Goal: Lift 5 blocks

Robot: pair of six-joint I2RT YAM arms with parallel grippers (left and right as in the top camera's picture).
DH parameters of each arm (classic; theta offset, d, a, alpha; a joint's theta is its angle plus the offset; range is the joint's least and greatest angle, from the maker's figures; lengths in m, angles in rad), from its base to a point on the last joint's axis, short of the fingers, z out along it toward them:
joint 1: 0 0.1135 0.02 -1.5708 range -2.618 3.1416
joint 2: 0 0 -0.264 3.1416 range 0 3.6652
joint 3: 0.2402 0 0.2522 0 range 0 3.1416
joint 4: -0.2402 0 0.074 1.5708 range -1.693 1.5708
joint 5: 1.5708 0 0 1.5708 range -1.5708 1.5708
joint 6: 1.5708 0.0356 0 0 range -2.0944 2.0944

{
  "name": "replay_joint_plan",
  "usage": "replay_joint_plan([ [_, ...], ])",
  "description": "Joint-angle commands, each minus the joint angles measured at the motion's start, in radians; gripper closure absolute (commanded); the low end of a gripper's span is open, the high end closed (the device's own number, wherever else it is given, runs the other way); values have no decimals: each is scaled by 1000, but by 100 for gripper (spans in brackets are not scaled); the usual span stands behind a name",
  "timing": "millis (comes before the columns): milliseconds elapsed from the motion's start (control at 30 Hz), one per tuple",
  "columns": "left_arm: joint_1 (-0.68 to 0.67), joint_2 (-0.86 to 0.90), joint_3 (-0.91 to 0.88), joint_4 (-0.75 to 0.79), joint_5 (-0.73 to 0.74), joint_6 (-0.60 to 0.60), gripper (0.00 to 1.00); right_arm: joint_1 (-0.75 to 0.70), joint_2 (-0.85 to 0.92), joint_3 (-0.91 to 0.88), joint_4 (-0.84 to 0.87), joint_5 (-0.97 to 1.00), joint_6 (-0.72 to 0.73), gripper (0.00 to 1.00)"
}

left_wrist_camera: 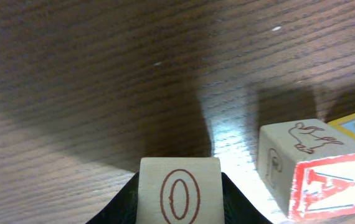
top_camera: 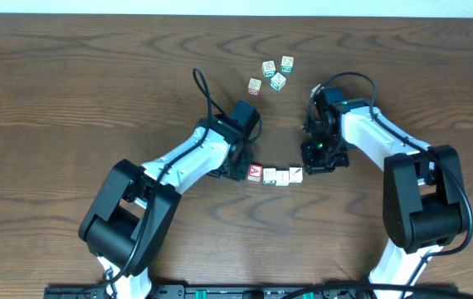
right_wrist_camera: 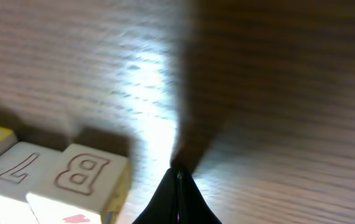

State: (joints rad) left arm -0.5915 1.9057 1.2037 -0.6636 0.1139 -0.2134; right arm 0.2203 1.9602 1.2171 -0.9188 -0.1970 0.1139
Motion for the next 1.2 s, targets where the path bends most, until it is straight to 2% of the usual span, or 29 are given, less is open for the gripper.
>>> replay_joint_plan([
  [0,-6,-17,-6,0,10,-33,93,-45,20,-8,14,114,-6,99],
  [200,-8,-17,-6,-1,10,-47,91,-78,20,-8,18,114,-11,99],
  [333,-12,-17,-6,0,10,-48,83,-84,20,-8,29,114,-11,99],
  [367,-12,-17,-6,0,9,-47,77,-84,20,-8,30,114,-11,99],
  [467,-11,-17,-6,2,6,-47,69,-83,20,-8,30,114,-12,99],
  [533,-11,-17,-6,5,6,-47,60,-82,20,-8,31,114,-15,99],
  [733,-11,-17,-4,16,6,-47,45,-82,20,-8,33,114,-15,99],
  [1033,-11,-33,1,14,-32,-47,44,-82,20,-8,37,114,-18,99],
  [1167,-9,-93,1,14,-55,-47,43,-82,20,-8,38,114,-18,99],
])
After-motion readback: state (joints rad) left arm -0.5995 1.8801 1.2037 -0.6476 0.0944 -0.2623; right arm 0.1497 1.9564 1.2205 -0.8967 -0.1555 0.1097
